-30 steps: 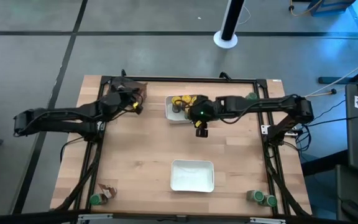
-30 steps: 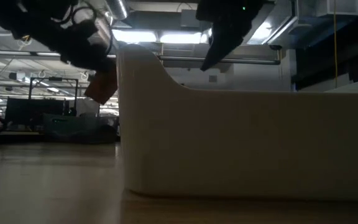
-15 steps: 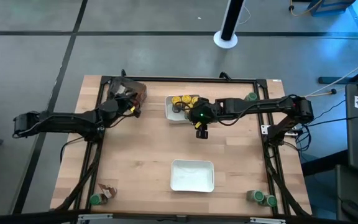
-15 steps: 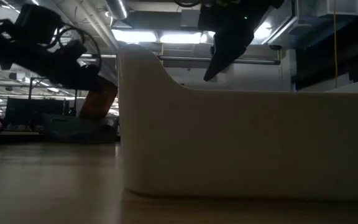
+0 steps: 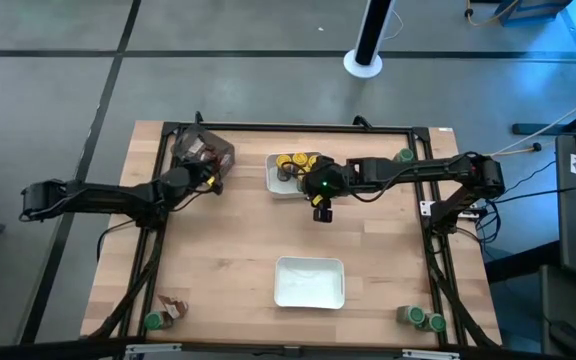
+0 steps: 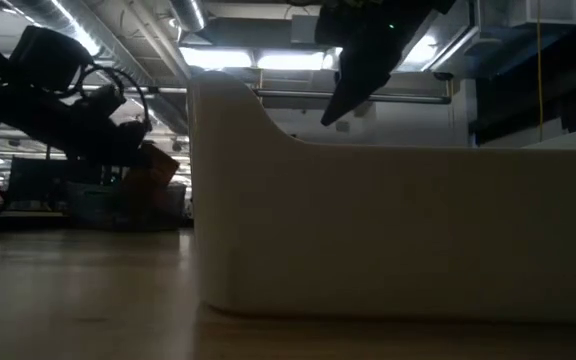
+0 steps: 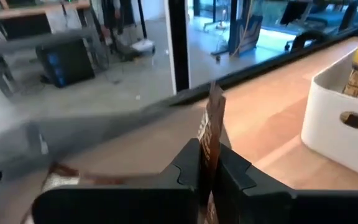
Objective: Sort spices by type
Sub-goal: Put the seasoning pack into the black bin
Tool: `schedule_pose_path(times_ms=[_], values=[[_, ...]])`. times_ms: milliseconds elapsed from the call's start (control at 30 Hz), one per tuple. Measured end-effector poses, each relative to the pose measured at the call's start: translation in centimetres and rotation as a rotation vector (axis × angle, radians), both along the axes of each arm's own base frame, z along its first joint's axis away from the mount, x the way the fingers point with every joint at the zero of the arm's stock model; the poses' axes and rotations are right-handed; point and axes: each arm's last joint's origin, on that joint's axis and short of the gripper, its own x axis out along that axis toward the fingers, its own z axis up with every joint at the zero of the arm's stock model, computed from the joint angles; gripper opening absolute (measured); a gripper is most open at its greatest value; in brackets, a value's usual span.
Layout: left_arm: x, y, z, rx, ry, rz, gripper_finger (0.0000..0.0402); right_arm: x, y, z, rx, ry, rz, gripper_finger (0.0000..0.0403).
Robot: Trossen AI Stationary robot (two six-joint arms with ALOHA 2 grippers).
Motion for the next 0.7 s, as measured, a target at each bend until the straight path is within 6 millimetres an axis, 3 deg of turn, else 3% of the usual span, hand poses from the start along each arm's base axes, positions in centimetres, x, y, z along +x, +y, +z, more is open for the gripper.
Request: schedule_pose_path(times_ms=[233,700], values=[[0.6,-0.1,1.2,0.043,-0.104,-0.136,0.0003,0.0,0.0,0.0,0.0,-0.007,-0.001,0.0172],[0.4,-0.3,0.1,-0.014,0.003,-0.169,0.0026,0.0,0.0,0.0,0.0,-0.004,-0.001,0.0172]])
